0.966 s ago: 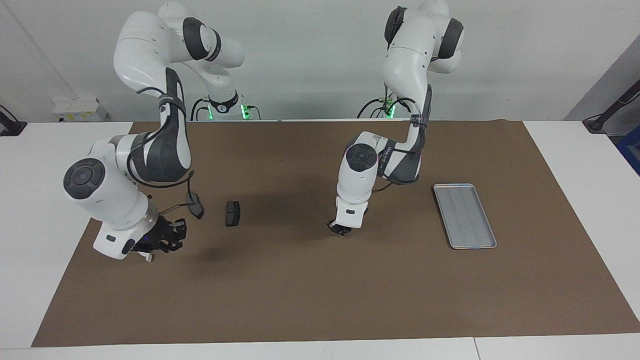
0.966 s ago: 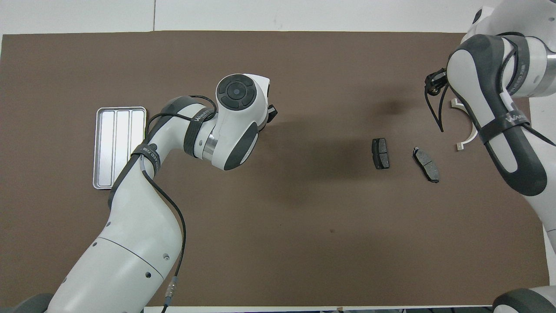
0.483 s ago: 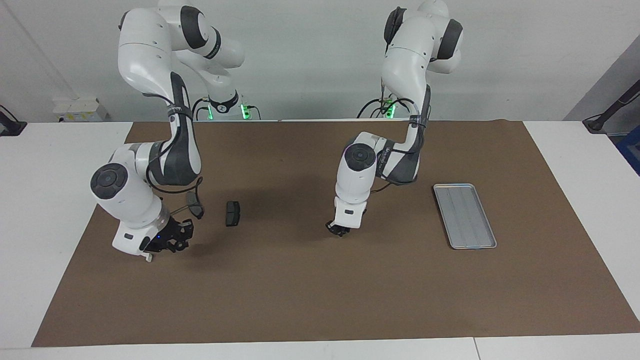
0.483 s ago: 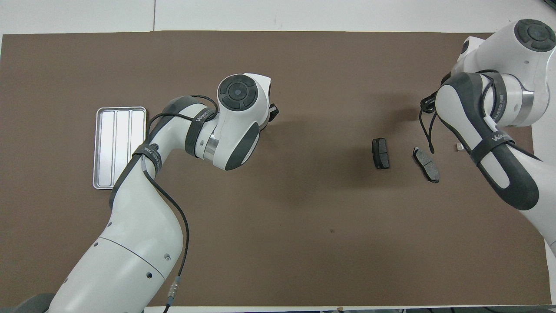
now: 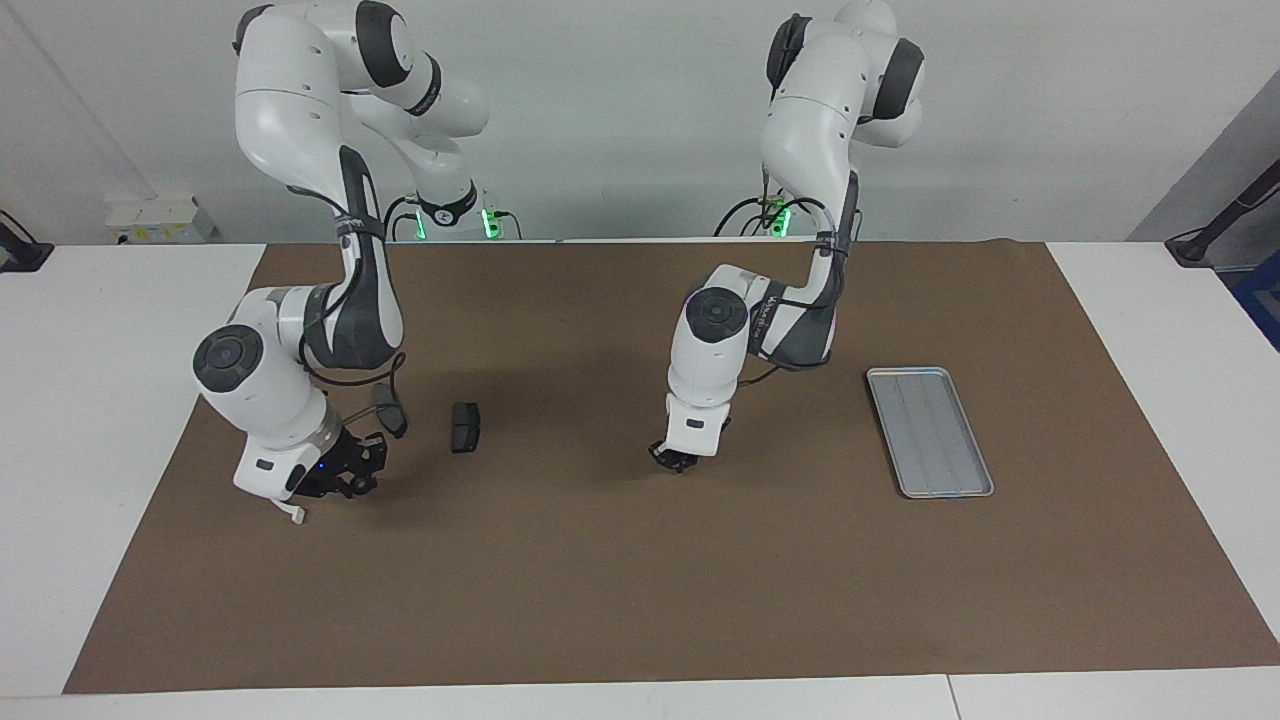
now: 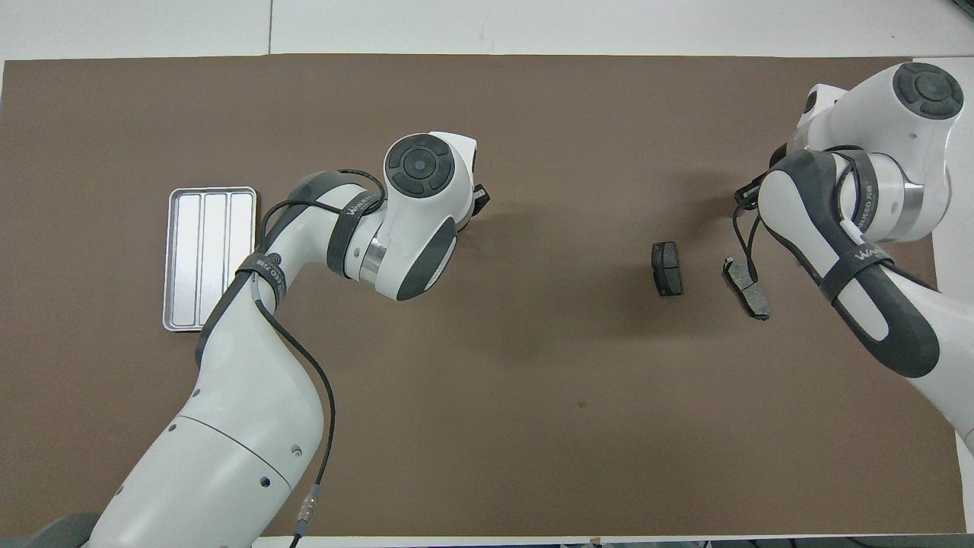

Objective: Place bearing gear from tray to pile

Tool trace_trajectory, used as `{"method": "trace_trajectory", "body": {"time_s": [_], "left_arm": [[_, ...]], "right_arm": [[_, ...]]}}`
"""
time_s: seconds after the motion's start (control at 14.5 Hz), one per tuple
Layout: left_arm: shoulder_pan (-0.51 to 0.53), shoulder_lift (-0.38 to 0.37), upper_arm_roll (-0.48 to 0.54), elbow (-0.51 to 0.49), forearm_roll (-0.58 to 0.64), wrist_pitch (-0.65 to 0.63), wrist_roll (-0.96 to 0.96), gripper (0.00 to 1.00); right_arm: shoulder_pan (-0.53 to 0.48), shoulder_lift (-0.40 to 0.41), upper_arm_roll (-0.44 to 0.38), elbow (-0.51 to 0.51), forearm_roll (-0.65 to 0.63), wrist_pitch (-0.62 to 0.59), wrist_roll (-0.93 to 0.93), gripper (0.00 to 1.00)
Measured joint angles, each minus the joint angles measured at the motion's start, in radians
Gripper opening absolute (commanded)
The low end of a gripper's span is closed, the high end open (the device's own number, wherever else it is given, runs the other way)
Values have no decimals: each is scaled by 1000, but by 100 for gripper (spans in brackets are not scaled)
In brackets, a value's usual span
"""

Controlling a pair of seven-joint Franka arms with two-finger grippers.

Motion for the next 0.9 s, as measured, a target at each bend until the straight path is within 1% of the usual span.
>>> {"method": "trace_trajectory", "body": {"time_s": [0.14,0.21,0.28,0.34,0.41,0.48,0.55,0.62,0.76,0.9], "left_arm": [[-3,1,0,-6,0,2,0,0],[-4,1,0,-8,0,4,0,4],[-5,1,0,-11,0,6,0,18],[-5,1,0,-12,0,6,0,26],[-5,1,0,-12,0,7,-2,54],[-5,1,0,-12,0,7,-6,85],[-5,1,1,-12,0,7,-11,100],[-5,1,4,-12,1,7,-16,100],[-8,1,22,-12,1,-3,-21,100],[-12,-9,62,-1,14,-20,-22,100]], "right_arm": [[0,0,1,-19,0,25,0,0],[0,0,1,-30,0,40,0,0],[0,0,2,-41,0,53,0,0],[0,0,2,-51,0,64,0,0],[0,-1,2,-59,0,75,0,0],[0,-4,2,-63,0,77,0,12],[0,-6,2,-65,0,77,0,62],[0,-7,2,-66,0,77,0,99],[1,-9,2,-67,0,77,17,100],[4,-12,2,-68,0,76,50,100]]}}
